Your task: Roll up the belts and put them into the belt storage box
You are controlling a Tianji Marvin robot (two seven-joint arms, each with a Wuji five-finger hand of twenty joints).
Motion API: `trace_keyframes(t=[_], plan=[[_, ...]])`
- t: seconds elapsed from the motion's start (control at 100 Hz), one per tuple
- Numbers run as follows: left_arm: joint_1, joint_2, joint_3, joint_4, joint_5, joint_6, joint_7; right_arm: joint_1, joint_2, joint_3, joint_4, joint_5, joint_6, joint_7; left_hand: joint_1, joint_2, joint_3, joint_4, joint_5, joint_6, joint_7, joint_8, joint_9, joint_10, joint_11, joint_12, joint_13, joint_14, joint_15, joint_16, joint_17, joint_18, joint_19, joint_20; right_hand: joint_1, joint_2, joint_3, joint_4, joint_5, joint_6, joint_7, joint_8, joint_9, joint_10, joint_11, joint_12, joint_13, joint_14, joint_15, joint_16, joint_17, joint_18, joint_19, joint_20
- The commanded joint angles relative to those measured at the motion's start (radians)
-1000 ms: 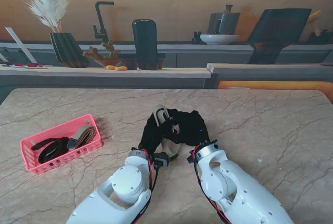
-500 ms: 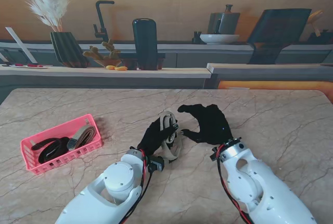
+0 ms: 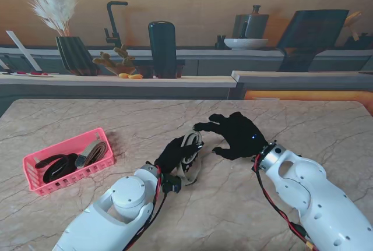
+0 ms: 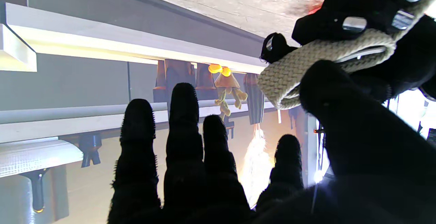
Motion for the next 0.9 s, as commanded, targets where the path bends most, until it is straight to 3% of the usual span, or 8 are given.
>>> trace_keyframes(t=[0.0,0.17,0.37,0.68,0.82,0.89], plan=[[-0.001,0.001,0.003,0.002,-0.011,0.004,-0.017,0.017,-0.001,-0.023,0.009,-0.018,0.002,-0.017,-0.052,-0.065,0.029,0.0,0.031,-0.001,-0.024,0.019,0.041,-0.037,0.059,0.011,0.05,-0.083,0.078,-0.014,0.051,-0.009,0.111,-0.028,-0.04,-0.049,0.023,0.014,-0.027,0.021,-0.043,-0.011,-0.041,0.004,-0.007,-0.013,-0.016,-0.001,-0.012,-0.01,-0.014,-0.019,-0.026,0.026],[-0.008,0.005,0.005,0.011,-0.024,-0.002,-0.047,0.073,0.007,-0.083,0.044,-0.046,-0.007,-0.022,-0.13,-0.136,0.066,-0.018,0.043,0.007,-0.071,-0.011,0.038,-0.031,0.051,0.005,0.05,-0.081,0.085,-0.035,0.084,-0.005,0.112,-0.059,-0.042,-0.053,0.039,0.012,-0.02,0.027,-0.009,0.044,-0.036,-0.004,0.004,-0.015,-0.013,-0.007,-0.001,-0.007,-0.013,-0.02,-0.027,0.034],[-0.01,0.008,0.006,0.015,-0.03,-0.009,-0.059,0.145,0.009,-0.156,0.1,-0.04,-0.038,-0.024,-0.207,-0.184,0.085,-0.042,0.044,0.019,-0.117,-0.054,0.036,-0.021,0.049,0.0,0.052,-0.103,0.109,-0.046,0.091,-0.018,0.142,-0.062,-0.019,-0.047,0.053,0.008,0.023,0.022,0.145,0.092,0.026,-0.031,0.028,-0.009,0.016,-0.032,0.04,0.013,-0.001,-0.022,-0.019,0.039],[-0.014,0.013,0.009,0.02,-0.037,-0.01,-0.09,0.24,0.004,-0.271,0.206,-0.037,-0.027,-0.112,-0.211,-0.187,0.082,-0.046,0.038,0.02,-0.151,-0.082,0.018,-0.01,0.04,0.0,0.052,-0.108,0.123,-0.054,0.094,-0.032,0.162,-0.054,0.025,-0.024,0.101,0.0,0.215,0.081,0.276,0.105,0.287,-0.104,0.147,0.032,0.11,-0.077,0.149,0.062,0.036,-0.018,0.015,0.035],[-0.016,0.017,0.009,0.021,-0.038,-0.004,-0.105,0.257,0.003,-0.295,0.228,-0.04,-0.015,-0.144,-0.207,-0.181,0.078,-0.045,0.038,0.019,-0.153,-0.086,0.015,-0.006,0.038,0.0,0.051,-0.105,0.125,-0.057,0.093,-0.029,0.16,-0.054,0.021,-0.017,0.109,-0.003,0.239,0.114,0.269,0.083,0.402,-0.131,0.205,0.046,0.148,-0.085,0.198,0.083,0.045,-0.014,0.035,0.025],[-0.017,0.018,0.01,0.021,-0.035,-0.001,-0.111,0.258,0.002,-0.297,0.227,-0.036,-0.013,-0.138,-0.201,-0.177,0.076,-0.043,0.039,0.02,-0.154,-0.088,0.014,-0.004,0.036,0.0,0.051,-0.103,0.124,-0.059,0.092,-0.021,0.154,-0.057,0.022,-0.016,0.107,-0.003,0.254,0.162,0.248,0.061,0.468,-0.138,0.234,0.047,0.169,-0.085,0.218,0.092,0.046,-0.009,0.045,0.018]])
